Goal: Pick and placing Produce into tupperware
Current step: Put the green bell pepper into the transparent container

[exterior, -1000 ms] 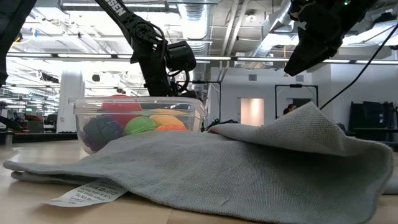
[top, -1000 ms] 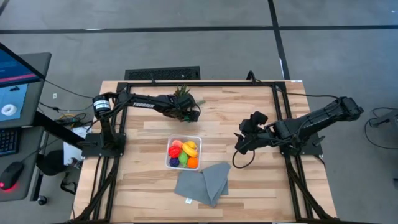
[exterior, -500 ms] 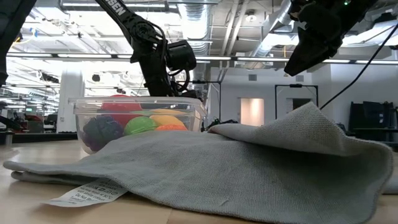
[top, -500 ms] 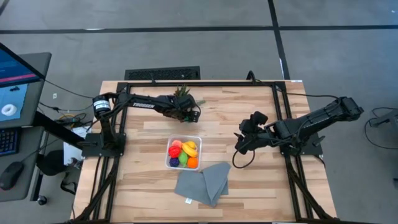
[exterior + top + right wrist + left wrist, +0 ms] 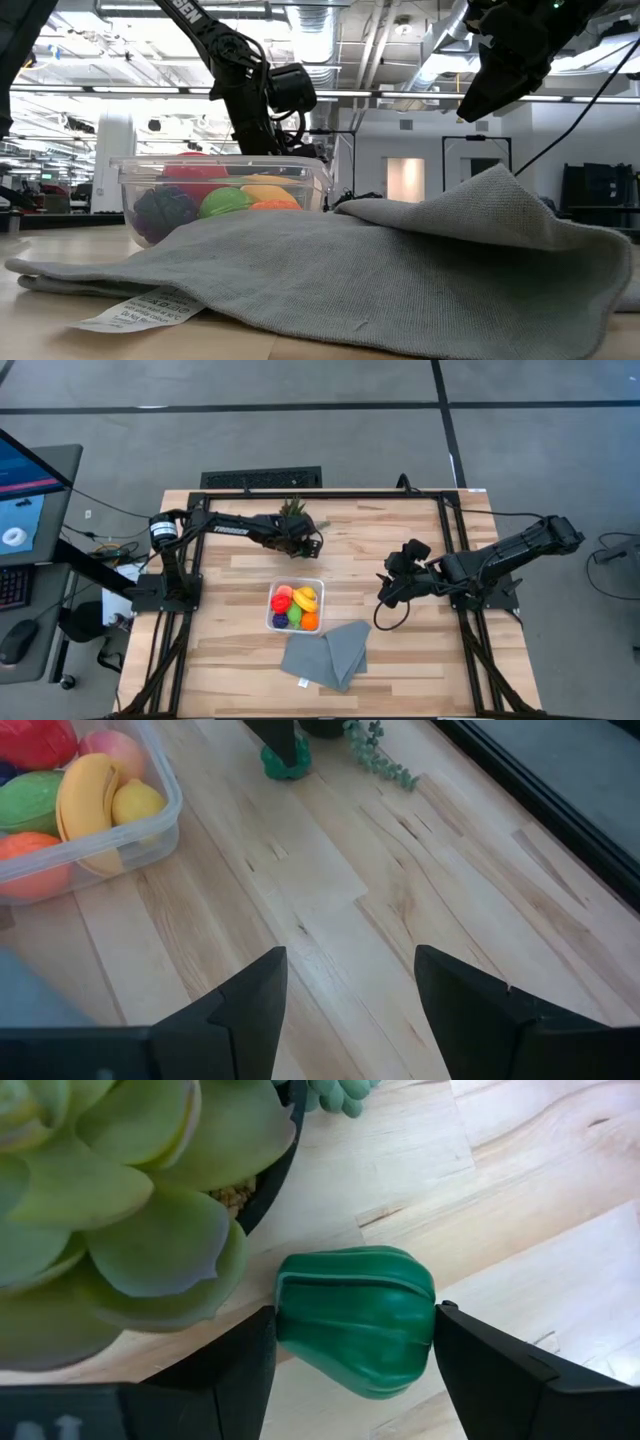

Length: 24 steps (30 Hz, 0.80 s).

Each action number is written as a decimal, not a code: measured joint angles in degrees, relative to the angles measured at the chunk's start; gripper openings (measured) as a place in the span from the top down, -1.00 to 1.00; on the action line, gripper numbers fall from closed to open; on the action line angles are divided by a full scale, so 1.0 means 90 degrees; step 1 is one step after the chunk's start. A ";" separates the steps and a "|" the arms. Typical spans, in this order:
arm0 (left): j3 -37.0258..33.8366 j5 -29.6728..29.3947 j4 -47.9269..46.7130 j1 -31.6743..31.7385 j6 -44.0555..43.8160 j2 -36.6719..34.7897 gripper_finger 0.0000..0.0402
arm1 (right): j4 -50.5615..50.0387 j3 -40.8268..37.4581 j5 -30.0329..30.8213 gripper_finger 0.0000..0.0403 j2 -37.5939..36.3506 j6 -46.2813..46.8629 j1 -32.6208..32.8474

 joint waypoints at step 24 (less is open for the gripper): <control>-0.0007 0.0124 -0.0351 -0.0209 0.0175 -0.0326 0.00 | -0.0002 -0.0001 -0.0149 -0.22 0.0000 0.0047 0.0001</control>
